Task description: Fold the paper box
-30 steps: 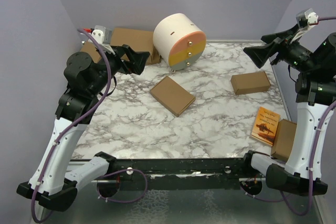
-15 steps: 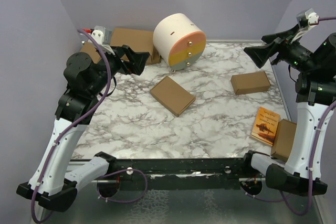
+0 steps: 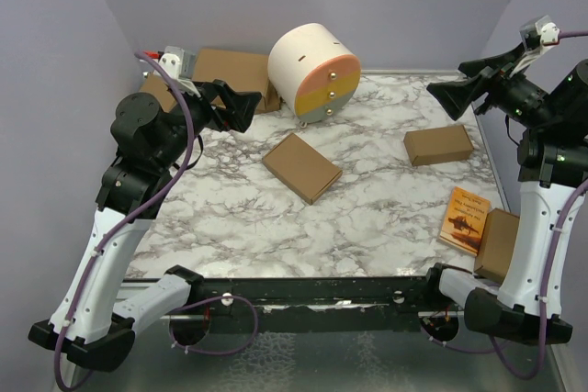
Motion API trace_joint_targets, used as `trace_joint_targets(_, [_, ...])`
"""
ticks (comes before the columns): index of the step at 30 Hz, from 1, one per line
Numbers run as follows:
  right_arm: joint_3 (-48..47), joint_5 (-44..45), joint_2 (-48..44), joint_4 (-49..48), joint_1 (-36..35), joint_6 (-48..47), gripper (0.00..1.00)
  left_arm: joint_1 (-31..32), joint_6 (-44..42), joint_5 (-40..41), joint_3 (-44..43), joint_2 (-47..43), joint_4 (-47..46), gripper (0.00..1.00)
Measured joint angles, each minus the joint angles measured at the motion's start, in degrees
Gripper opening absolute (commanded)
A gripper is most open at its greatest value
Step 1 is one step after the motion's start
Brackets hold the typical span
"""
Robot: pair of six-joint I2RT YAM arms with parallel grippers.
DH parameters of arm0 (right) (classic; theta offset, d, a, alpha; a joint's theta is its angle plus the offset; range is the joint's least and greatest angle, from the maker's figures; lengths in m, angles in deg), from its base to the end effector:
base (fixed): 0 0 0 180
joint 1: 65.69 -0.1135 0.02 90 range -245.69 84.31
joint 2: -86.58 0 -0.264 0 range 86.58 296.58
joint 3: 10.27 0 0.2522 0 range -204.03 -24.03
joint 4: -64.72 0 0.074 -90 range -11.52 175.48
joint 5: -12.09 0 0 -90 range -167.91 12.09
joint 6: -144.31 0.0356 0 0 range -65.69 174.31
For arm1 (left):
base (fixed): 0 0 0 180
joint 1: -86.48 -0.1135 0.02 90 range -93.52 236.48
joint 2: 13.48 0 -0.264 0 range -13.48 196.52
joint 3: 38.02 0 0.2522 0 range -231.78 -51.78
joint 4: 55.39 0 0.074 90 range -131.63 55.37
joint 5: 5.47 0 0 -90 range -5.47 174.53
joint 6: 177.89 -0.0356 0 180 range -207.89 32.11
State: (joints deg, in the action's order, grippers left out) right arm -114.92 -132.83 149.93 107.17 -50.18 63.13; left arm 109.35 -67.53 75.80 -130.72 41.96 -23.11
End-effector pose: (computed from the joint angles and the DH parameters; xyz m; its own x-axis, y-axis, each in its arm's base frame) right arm 0.1865 -0.0215 0.5140 -0.1164 0.1238 -0.9855 -0.6242 0.7626 0.1695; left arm 0.1635 -0.0748 0.4931 -0.1071 -0.3280 -0.9386 0.5186 0.7870 -0.3343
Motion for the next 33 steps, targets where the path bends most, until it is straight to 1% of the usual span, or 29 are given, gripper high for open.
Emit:
trace_joint_targets(15, [0.0, 0.2, 0.0, -0.1, 0.2, 0.4, 0.99, 0.0, -0.2, 0.0, 0.0, -0.1, 0.0, 0.99])
trace_joint_targets(20, [1.6, 0.0, -0.5, -1.3, 0.3, 0.3, 0.99, 0.0, -0.2, 0.0, 0.0, -0.1, 0.0, 0.99])
trace_joint_targets(33, [3.5, -3.7, -0.7, -4.9, 0.3, 3.2, 0.99, 0.0, -0.4, 0.0, 0.8, -0.8, 0.0, 0.99])
